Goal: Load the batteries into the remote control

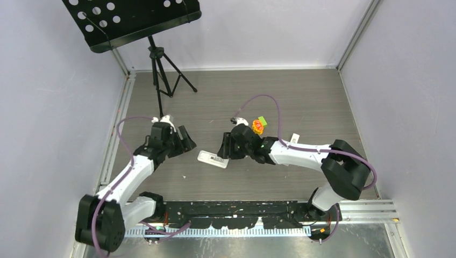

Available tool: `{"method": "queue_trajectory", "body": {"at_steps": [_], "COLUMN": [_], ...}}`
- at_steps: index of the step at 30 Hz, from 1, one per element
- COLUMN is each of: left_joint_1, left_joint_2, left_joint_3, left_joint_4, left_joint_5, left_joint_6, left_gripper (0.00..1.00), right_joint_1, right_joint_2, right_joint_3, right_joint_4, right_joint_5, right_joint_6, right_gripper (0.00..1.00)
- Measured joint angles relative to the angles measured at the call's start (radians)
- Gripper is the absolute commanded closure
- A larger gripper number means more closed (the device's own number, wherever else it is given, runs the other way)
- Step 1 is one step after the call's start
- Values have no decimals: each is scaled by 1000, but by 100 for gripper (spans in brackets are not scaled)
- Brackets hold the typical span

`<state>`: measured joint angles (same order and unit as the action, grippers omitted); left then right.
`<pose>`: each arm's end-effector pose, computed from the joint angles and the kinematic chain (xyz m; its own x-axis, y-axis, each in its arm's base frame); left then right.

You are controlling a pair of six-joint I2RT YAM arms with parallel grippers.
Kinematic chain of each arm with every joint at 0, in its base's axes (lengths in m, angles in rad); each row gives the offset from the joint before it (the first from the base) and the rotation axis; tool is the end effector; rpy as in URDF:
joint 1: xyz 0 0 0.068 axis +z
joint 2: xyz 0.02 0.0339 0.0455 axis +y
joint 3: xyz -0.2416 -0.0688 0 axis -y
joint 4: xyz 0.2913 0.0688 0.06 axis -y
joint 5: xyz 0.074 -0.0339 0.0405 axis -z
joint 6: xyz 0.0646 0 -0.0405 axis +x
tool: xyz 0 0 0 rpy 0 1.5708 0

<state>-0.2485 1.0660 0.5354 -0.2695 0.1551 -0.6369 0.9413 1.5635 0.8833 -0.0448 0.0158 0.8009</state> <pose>0.2697 -0.0787 0.1304 -0.7656 -0.4119 -0.4941 -0.1343 0.8536 -0.5034 0.2282 0.3116 0.1266 -0.8470 0.0564 -0.5285 -0.2774 0.8013 0.5301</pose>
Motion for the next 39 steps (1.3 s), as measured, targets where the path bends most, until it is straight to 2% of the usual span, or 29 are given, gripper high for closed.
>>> {"method": "queue_trajectory", "body": {"at_steps": [2,3,8,13,19,22,26,29,33,39], "left_joint_1": [0,0,0,0,0,0,0,0,0,0], "left_joint_2": [-68,-97,-262,-364,-430,-446,-463,-468,-460,-433], "left_joint_3": [13,15,34,69,106,113,121,135,171,186], "left_joint_4": [-39,-56,-182,-286,-335,-339,-345,-358,-379,-396], "left_joint_5": [-64,-89,-196,-220,-211,-196,-180,-177,-155,-117], "left_joint_6": [-7,-9,-16,-8,-5,-1,16,21,36,40], "left_gripper": [4,1,0,0,0,0,0,0,0,0], "right_joint_1": [0,1,18,41,52,62,93,106,115,96], "right_joint_2": [-1,2,63,167,261,342,380,378,347,164], "right_joint_3": [17,29,82,145,241,322,373,373,327,136], "right_joint_4": [-7,-12,-48,-108,-170,-209,-230,-235,-206,-264], "right_joint_5": [-5,-15,-26,-73,-70,-53,19,69,163,436], "right_joint_6": [-59,-104,-337,-529,-658,-694,-695,-671,-565,-322], "right_gripper": [27,26,26,26,26,33,57,67,72,72]}}
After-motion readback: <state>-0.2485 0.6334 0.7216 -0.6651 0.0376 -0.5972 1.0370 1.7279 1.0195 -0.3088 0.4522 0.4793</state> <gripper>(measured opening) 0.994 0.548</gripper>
